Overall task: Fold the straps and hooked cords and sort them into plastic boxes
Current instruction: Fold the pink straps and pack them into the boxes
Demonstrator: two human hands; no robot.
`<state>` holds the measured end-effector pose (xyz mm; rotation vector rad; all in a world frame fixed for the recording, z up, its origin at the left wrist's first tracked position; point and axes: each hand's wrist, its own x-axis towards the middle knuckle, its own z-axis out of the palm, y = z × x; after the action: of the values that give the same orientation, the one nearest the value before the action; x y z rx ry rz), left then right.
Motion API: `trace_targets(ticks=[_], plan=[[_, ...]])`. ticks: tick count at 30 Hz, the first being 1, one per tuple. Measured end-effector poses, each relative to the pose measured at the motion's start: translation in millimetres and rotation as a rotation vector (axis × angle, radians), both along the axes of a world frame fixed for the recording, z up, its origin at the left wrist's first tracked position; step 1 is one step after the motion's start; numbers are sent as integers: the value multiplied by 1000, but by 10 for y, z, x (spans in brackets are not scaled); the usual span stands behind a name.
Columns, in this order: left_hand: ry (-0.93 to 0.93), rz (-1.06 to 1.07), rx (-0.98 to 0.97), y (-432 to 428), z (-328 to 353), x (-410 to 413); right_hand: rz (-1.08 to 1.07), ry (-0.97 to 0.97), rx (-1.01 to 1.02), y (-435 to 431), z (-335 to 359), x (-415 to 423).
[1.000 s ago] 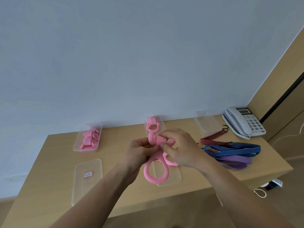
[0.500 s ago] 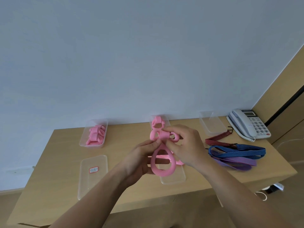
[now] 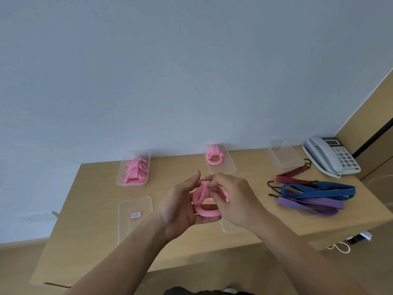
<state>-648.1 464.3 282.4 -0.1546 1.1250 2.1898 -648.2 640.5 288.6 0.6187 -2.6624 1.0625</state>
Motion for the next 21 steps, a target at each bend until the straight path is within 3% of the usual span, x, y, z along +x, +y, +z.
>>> trace_targets(ticks=[6, 10, 13, 21], plan=[[-109, 59, -6, -117, -154, -61, -16, 43, -21, -75, -122, 149], [-171, 69, -33, -127, -244, -196, 44, -44, 32, 7, -243, 146], [-174, 75, -53, -86, -304, -339, 80, -30, 113, 58, -307, 6], [-149, 47, -222, 250, -542, -943, 128, -12, 69, 426, -493, -654]])
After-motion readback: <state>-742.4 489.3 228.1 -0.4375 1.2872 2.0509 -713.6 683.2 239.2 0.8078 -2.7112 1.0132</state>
